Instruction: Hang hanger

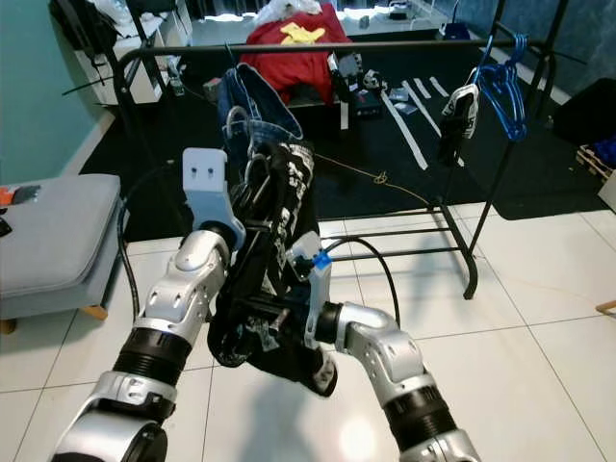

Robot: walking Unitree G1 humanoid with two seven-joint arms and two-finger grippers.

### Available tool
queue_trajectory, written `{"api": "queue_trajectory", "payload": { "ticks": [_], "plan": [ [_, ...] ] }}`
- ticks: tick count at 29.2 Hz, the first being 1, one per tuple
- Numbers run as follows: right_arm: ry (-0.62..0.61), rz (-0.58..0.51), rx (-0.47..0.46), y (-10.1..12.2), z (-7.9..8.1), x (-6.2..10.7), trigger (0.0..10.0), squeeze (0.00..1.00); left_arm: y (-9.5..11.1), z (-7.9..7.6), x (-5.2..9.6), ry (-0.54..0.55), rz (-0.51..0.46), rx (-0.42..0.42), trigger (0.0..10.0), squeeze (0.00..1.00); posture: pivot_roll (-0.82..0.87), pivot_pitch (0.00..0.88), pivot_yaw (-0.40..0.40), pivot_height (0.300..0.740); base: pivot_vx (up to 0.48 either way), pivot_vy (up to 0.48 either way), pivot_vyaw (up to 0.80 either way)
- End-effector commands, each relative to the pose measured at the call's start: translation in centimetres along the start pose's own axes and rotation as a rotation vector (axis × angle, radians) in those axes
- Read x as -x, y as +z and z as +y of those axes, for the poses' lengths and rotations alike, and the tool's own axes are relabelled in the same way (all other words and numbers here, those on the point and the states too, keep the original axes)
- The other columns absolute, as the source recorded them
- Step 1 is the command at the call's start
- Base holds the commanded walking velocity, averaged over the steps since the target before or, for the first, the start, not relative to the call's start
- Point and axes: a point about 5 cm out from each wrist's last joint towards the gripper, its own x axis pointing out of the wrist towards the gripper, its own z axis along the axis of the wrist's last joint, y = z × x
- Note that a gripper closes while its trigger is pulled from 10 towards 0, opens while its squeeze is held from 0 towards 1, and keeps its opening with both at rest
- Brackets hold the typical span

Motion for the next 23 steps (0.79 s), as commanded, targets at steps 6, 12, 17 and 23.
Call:
{"api": "queue_trajectory", "payload": {
  "ticks": [6, 12, 17, 23],
  "plan": [
    [0.223, 0.04, -0.075, 0.0, 3.0, -1.0, 0.0, 0.0, 1.6, -0.9, -0.4, -0.01, -0.111, -0.055, 0.0, 0.0, 0.04, 0.092, 0.068, 0.74, 0.0, 0.0, 0.0],
    [0.243, 0.052, -0.086, 0.0, 3.3, -1.0, 0.0, 0.0, 1.6, -1.2, -0.5, -0.019, -0.12, -0.057, 0.0, 0.0, 0.05, 0.092, 0.065, 0.74, 0.0, 0.0, 0.0],
    [0.221, -0.04, -0.1, 1.4, 3.2, -1.4, 0.0, 0.0, 1.0, -2.6, -0.1, -0.108, -0.122, -0.081, 0.0, 0.0, 0.04, 0.092, 0.068, 0.74, 0.0, 0.0, 0.0],
    [0.111, -0.174, -0.121, 3.2, 2.1, -1.6, 0.0, 0.0, 0.6, -3.9, 0.7, -0.199, -0.13, -0.127, 0.0, 0.0, 0.05, 0.092, 0.068, 0.74, 0.0, 0.0, 0.0]
  ]
}}
